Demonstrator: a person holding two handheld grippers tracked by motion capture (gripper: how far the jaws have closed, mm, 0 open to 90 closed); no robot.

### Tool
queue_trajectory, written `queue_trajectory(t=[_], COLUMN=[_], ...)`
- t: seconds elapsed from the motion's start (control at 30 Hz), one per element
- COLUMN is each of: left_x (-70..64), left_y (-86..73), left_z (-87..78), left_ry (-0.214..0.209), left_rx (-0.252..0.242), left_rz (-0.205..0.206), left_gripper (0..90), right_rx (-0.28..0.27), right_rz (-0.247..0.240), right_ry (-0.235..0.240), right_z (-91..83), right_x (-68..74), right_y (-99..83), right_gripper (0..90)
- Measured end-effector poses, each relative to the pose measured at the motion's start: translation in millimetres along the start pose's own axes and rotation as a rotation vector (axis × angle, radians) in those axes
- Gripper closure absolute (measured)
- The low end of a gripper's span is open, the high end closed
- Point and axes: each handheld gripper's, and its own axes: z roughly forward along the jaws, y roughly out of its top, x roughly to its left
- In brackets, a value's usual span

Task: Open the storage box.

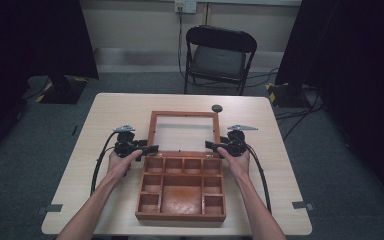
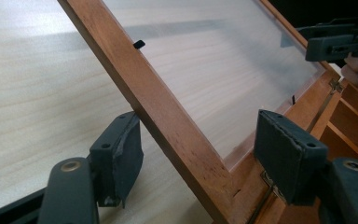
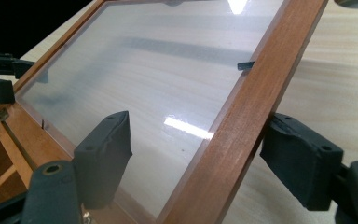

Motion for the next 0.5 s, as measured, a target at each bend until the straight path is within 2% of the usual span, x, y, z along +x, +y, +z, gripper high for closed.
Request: queue_trajectory(t=[0.1, 0.3, 0.33, 0.37, 0.4, 0.5], left_x=[0.6, 5.2, 5.2, 5.2, 4.7, 4.3], left_y=[-0.3, -3.4, -3.4, -4.1, -4.2, -5.1], left_z=[0.3, 1.7, 1.7, 1.9, 0.9, 0.9], left_ry=[0.001, -0.02, -0.02, -0.009, 0.001, -0.005], left_rx=[0.004, 0.004, 0.004, 0.002, 0.001, 0.006], left_rz=[-0.006, -0.058, -0.058, -0.053, -0.038, -0.045], left_gripper=[30.9, 30.7, 29.8, 27.9, 29.8, 29.9], right_rx=[0.0, 0.02, 0.02, 0.03, 0.036, 0.059], right_rz=[0.014, 0.035, 0.035, 0.056, 0.053, 0.107], right_ry=[0.002, 0.002, 0.002, -0.002, -0.001, 0.028], right_z=[1.4, 4.2, 4.2, 4.6, 4.8, 7.5], right_x=[-0.9, -2.1, -2.1, -3.3, -3.9, -9.4], right_y=[-1.4, -3.3, -3.3, -3.3, -3.0, -6.5], right_gripper=[23.8, 22.8, 22.8, 22.2, 21.6, 20.9])
